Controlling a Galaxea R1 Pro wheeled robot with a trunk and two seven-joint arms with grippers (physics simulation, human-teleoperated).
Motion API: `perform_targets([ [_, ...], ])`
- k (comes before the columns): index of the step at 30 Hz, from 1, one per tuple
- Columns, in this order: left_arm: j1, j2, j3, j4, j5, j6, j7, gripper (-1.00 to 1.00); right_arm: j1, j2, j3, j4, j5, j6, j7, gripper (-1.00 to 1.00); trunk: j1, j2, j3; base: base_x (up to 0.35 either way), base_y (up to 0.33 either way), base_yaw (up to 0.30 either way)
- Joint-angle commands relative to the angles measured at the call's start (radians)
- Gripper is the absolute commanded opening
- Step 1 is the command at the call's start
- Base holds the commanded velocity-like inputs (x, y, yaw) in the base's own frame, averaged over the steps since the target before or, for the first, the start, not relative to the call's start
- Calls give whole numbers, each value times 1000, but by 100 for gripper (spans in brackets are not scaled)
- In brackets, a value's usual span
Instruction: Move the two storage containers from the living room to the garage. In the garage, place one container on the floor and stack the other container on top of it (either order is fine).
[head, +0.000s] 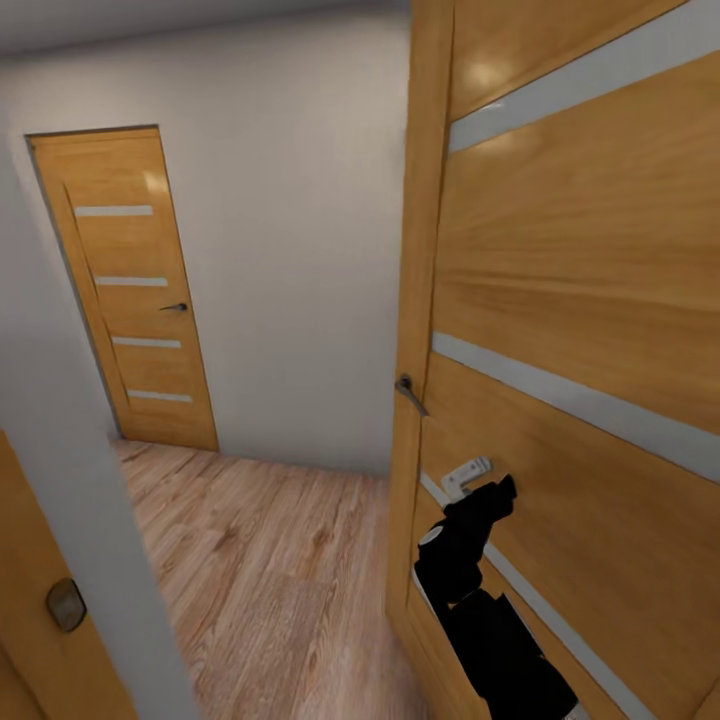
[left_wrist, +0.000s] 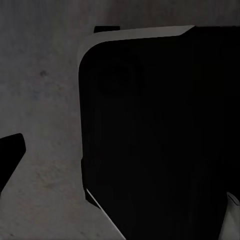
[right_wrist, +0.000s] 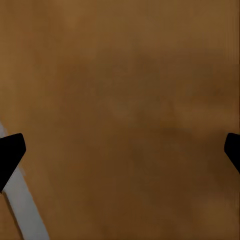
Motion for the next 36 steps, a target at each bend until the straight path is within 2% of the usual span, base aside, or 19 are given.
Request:
perform_targets([
  [1,0,0,0,0,0,-1,0,100,-1,0,-24,1,-21,3,-8,100,0,0,-1,121,0,0],
  [6,0,0,0,0,0,-1,0,100,-1,0,-56,1,-21,3,-8,100,0,0,-1,120,0,0],
  [15,0,0,0,0,0,-1,0,100,-1,-1,-68,1,-21,3,-8,100,0,0,-1,116,0,0],
  [27,0,0,1,0,0,-1,0,100,1,0,-51,4,-20,3,-6,100,0,0,-1,55,0,0],
  [30,0,0,1,0,0,-1,0,100,1,0,-28,4,-21,3,-5,100,0,0,-1,3,0,0],
  [32,0,0,1,0,0,-1,0,100,2,0,10,5,-24,3,-4,100,0,0,-1,1,0,0],
  [34,0,0,1,0,0,-1,0,100,3,0,96,5,-29,3,-2,100,0,0,-1,0,0,0],
  [35,0,0,1,0,0,-1,0,100,3,0,119,5,-30,3,-1,100,0,0,-1,0,0,0],
  [36,0,0,1,0,0,-1,0,100,3,0,163,6,-38,3,1,100,0,0,-1,0,0,0],
])
